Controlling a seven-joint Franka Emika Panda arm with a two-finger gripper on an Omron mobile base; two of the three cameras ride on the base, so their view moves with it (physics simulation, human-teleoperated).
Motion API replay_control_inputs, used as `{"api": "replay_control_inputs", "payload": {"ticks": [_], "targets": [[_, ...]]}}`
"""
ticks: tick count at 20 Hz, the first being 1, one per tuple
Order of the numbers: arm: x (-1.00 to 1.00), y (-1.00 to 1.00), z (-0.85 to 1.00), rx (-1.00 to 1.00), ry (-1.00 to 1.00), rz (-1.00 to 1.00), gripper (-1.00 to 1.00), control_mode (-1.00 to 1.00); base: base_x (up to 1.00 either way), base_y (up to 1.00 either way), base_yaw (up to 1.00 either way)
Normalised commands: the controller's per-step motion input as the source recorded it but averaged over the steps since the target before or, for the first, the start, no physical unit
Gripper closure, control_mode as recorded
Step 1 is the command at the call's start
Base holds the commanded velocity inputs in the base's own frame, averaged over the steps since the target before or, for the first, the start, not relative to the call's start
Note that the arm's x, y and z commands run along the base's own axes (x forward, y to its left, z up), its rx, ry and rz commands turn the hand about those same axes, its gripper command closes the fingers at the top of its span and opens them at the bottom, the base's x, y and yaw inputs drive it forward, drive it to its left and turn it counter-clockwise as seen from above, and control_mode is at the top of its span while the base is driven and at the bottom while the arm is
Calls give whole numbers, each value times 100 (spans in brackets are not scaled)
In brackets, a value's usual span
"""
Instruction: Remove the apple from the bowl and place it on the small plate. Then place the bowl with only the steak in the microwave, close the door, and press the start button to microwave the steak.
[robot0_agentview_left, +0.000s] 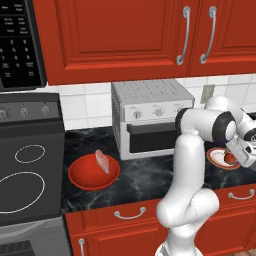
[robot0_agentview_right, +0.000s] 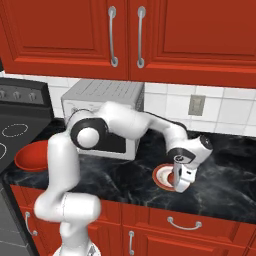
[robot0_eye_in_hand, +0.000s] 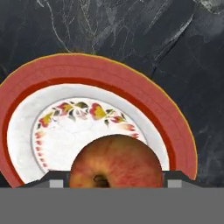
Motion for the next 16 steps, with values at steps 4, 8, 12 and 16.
{"api": "replay_control_inputs", "payload": {"ticks": [4, 8, 12, 16], "targets": [[38, -3, -35, 1, 2, 0, 100, -100, 0, 0, 0], [17, 18, -9, 0, 4, 0, -100, -100, 0, 0, 0], [0, 46, 0, 0, 4, 0, -100, -100, 0, 0, 0], [0, 40, 1, -1, 8, 0, -100, -100, 0, 0, 0]]}}
